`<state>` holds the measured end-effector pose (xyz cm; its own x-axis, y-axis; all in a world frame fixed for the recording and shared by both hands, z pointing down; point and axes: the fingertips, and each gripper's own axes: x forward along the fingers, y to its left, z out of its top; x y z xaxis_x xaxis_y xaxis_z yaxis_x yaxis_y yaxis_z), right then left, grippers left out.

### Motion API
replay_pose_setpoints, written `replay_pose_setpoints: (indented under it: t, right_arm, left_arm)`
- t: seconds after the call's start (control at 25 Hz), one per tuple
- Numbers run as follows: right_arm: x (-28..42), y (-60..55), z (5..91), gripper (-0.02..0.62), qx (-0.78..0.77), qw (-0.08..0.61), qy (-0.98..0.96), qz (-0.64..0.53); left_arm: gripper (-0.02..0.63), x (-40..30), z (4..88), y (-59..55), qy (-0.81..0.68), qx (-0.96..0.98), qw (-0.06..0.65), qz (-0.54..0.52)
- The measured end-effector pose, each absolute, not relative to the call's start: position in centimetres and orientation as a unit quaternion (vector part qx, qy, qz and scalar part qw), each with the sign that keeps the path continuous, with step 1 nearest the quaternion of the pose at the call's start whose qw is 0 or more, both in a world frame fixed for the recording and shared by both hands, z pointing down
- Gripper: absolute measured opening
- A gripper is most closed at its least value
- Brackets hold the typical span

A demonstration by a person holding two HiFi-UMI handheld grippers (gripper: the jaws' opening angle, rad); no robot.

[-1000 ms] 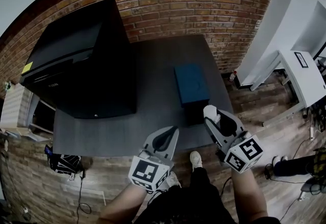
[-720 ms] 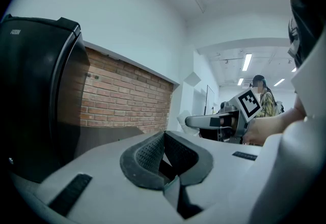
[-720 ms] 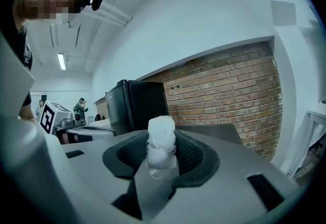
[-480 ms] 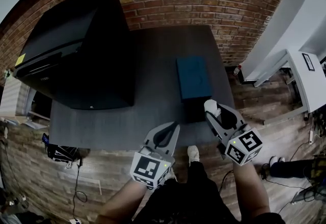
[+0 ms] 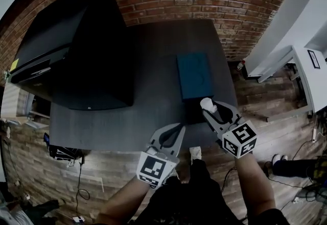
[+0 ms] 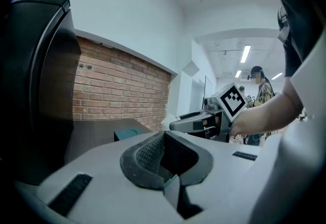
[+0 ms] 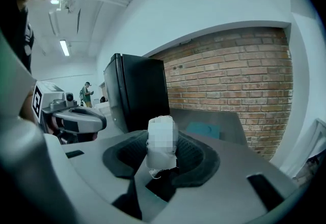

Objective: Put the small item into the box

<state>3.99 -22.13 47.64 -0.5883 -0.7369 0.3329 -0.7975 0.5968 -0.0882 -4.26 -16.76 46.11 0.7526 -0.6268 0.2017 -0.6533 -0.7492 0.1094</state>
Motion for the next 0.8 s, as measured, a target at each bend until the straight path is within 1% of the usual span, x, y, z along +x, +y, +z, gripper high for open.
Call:
replay_pose_setpoints:
  t: [0.8]
  right_arm:
    - [3.3,-24.9,60.1,0.175,0.345,0.311,-0.878,0.117]
  left_arm:
    - [0.034,-2.5,51.0,-18.2,-0.341,0.926,0.115,0.111]
